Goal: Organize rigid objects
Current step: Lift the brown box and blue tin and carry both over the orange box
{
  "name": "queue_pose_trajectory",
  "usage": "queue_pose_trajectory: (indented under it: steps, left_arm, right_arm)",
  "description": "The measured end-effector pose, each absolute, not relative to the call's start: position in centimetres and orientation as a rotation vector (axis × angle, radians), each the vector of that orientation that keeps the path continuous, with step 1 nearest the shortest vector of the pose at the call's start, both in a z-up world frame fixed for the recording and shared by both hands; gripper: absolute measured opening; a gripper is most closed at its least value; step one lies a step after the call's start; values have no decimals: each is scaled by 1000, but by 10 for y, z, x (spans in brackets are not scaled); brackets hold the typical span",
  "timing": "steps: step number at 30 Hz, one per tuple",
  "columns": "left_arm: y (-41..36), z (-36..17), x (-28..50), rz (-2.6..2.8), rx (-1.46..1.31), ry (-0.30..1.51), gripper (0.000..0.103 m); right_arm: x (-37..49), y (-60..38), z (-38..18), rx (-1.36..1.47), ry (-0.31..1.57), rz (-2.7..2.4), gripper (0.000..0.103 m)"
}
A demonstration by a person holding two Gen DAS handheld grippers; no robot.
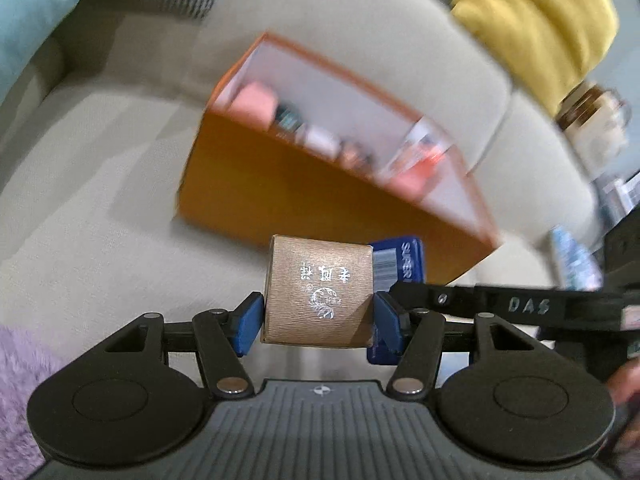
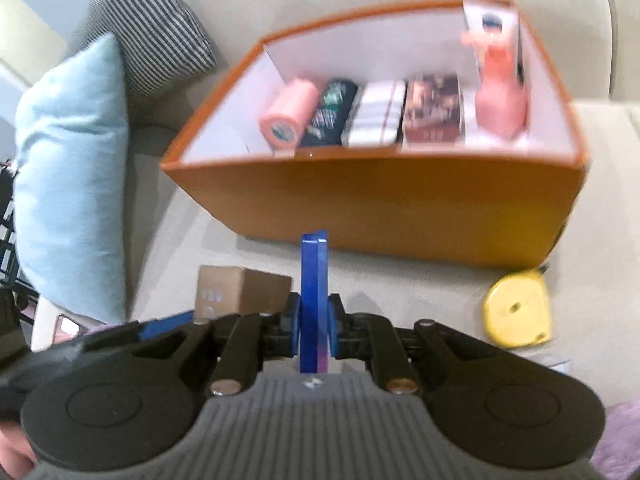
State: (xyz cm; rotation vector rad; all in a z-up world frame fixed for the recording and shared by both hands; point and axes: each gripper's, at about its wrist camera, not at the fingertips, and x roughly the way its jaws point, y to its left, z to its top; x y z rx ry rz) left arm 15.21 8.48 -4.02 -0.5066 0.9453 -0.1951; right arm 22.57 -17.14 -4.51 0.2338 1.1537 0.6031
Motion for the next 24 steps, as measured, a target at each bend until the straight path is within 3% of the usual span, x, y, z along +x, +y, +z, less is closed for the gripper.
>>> queue_pose_trajectory:
  steps: [10, 24]
  left_arm:
    - [74, 45, 233, -293, -429, 804, 69]
    - [51, -43, 319, -304, -417, 1053, 69]
  right_arm:
    - [293, -198, 41, 157, 951, 584, 14]
    - [371, -141, -68, -125, 1322, 328, 14]
